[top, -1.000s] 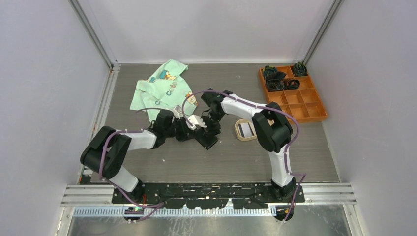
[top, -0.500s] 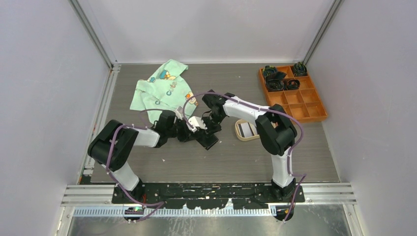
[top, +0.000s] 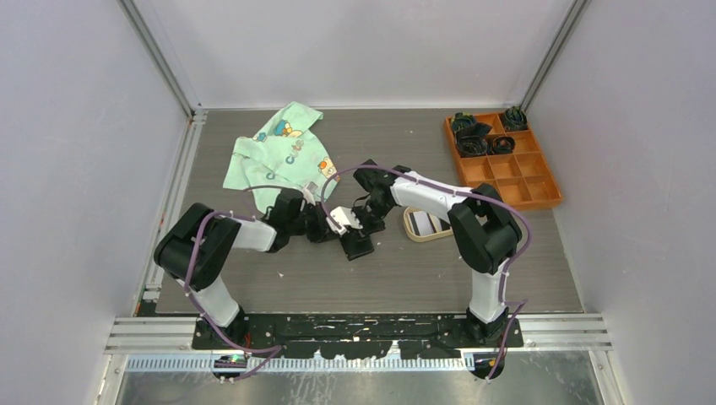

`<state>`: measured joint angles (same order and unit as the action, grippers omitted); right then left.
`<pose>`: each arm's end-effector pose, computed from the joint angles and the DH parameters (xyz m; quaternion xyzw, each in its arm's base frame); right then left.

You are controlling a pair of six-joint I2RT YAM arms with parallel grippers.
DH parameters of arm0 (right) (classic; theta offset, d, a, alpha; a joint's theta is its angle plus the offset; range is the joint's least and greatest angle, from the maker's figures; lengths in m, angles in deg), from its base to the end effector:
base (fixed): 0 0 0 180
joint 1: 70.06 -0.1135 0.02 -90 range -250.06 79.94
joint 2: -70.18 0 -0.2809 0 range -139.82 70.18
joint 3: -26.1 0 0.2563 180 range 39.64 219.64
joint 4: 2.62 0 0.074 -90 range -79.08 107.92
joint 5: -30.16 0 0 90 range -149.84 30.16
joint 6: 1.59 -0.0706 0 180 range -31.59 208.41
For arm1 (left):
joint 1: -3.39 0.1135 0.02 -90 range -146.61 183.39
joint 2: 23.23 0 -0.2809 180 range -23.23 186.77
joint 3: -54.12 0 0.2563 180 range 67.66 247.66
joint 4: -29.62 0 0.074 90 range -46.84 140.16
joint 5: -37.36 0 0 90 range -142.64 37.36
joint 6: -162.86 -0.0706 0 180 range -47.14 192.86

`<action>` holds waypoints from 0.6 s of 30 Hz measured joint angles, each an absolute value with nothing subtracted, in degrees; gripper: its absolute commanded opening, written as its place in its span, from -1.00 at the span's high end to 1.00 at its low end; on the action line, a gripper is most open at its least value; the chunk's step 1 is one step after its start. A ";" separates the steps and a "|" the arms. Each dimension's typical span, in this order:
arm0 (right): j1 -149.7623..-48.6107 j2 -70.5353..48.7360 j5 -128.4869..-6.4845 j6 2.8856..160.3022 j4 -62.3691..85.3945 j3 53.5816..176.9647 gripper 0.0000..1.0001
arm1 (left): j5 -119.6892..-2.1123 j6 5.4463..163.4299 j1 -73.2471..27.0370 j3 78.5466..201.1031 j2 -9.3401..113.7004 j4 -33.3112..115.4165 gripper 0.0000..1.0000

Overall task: Put the credit cards into the card holder
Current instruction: Open the card holder at the center of the board.

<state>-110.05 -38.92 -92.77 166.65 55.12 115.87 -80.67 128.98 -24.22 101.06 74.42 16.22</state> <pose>0.2692 0.2759 0.1642 -0.8342 0.4617 0.2307 0.1943 0.2754 -0.1815 0.1109 -0.1099 0.8692 -0.4490 0.1758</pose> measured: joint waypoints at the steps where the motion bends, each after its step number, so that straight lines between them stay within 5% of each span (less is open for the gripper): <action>1: -109.96 -38.76 -93.17 166.84 55.23 115.69 0.98 | -80.67 128.71 -24.22 101.22 74.42 16.48 0.71; 10: -106.59 -35.51 -100.88 167.17 58.77 112.87 0.98 | -79.14 124.34 -24.18 102.46 71.71 22.16 0.64; 18: -104.25 -33.32 -106.04 164.53 59.65 110.16 0.98 | -77.24 121.22 -23.43 101.39 63.80 23.85 0.17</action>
<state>-104.25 -33.32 -106.04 164.53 59.65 110.16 -77.24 121.22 -23.43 101.39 63.80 23.85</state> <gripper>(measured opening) 0.041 0.343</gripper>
